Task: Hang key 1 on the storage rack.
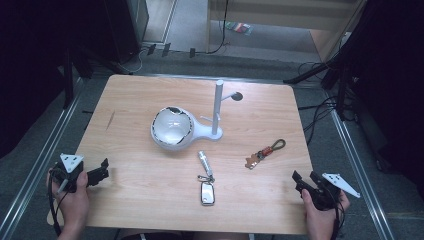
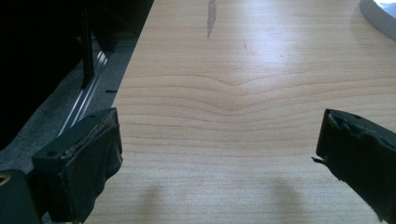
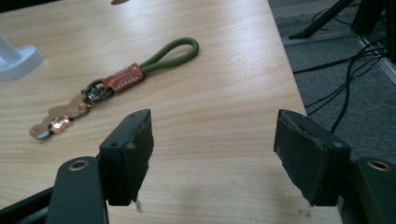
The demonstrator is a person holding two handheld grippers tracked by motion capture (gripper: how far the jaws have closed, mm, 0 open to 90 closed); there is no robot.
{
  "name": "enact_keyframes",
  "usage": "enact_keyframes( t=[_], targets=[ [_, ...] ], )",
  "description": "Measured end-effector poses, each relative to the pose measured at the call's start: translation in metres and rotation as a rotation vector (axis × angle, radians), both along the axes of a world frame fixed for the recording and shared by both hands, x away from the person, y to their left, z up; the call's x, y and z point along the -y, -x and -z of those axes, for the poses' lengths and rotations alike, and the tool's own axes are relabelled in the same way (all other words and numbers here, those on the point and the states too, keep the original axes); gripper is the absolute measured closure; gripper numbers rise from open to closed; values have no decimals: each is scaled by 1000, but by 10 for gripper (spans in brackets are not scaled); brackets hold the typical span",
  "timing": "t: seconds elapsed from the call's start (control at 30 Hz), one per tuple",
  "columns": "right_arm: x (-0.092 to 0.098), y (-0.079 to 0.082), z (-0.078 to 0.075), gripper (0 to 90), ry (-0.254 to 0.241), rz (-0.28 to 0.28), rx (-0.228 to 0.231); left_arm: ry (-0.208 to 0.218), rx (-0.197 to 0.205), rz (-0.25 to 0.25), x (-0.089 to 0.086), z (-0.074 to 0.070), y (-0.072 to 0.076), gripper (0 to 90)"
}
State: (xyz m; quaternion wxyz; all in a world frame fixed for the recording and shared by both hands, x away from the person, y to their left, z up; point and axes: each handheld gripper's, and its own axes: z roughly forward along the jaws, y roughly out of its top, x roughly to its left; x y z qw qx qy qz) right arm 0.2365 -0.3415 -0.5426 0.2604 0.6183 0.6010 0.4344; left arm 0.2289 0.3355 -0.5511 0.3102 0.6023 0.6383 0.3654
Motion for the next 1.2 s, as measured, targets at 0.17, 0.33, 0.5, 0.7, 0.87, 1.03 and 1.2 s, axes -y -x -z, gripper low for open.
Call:
enact_keyframes(
  t=[0.17,0.33,0.5,0.7,0.87,1.03,1.2],
  targets=[
    [-6,-3,-4,304,23,0,-17,1,6,3,0,0,1,4],
    [-21,-14,-17,358,53,-30,-134,4,9,6,0,0,1,4],
    [-27,-23,-22,342,105,-41,-211,6,8,7,0,0,2,4],
    [-31,-41,-38,330,148,-84,-361,3,1,9,0,0,1,4],
    [-41,-63,-52,337,237,-104,-512,9,5,9,0,0,1,4],
    [-48,-77,-59,341,261,-114,-594,7,1,11,0,0,1,4],
    [-60,-99,-63,349,265,-139,-718,4,2,9,0,0,1,4]
  ],
)
